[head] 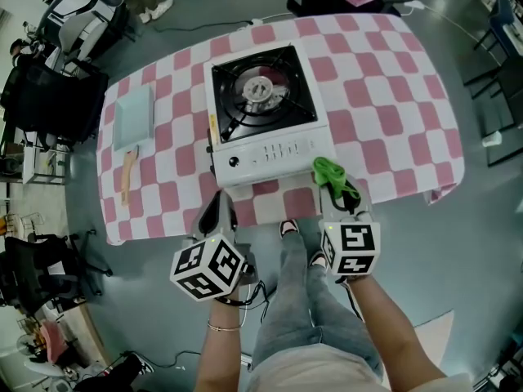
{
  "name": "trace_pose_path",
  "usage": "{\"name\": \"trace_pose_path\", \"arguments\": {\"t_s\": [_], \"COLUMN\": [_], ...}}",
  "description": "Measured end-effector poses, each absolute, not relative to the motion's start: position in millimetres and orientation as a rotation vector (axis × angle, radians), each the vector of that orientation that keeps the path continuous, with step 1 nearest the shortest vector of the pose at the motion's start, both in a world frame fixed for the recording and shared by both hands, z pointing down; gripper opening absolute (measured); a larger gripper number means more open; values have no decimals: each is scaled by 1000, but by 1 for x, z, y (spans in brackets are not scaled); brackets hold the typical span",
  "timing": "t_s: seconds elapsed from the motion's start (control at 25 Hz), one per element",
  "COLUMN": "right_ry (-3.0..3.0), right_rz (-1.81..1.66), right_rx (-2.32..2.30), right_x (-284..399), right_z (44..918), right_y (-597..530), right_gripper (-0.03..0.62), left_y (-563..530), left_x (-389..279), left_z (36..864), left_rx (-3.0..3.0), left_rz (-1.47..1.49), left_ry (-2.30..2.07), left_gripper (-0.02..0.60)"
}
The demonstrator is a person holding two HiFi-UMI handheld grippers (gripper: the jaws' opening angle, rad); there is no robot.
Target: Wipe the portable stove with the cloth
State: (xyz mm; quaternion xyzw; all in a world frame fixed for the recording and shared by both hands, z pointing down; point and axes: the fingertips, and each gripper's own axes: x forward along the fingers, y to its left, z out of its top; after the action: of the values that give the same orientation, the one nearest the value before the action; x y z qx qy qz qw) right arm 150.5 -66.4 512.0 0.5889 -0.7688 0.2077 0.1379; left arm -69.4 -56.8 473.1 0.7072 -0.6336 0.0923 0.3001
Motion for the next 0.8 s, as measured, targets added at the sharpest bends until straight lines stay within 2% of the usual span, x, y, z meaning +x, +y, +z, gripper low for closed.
{"name": "trace_pose_path", "arguments": {"t_s": [0.8], "right_ry": [-2171], "right_rz": [631], "right_rx": [1762], "right_x": [180], "right_z": [502], "right_y": [-64], "right_gripper": [109], "left_y": [-69], "left_x": [-61], "left_z": [456], "left_rx": [1918], "left_rz": [223], "left_ry": [-1659], "left_gripper": [0]}}
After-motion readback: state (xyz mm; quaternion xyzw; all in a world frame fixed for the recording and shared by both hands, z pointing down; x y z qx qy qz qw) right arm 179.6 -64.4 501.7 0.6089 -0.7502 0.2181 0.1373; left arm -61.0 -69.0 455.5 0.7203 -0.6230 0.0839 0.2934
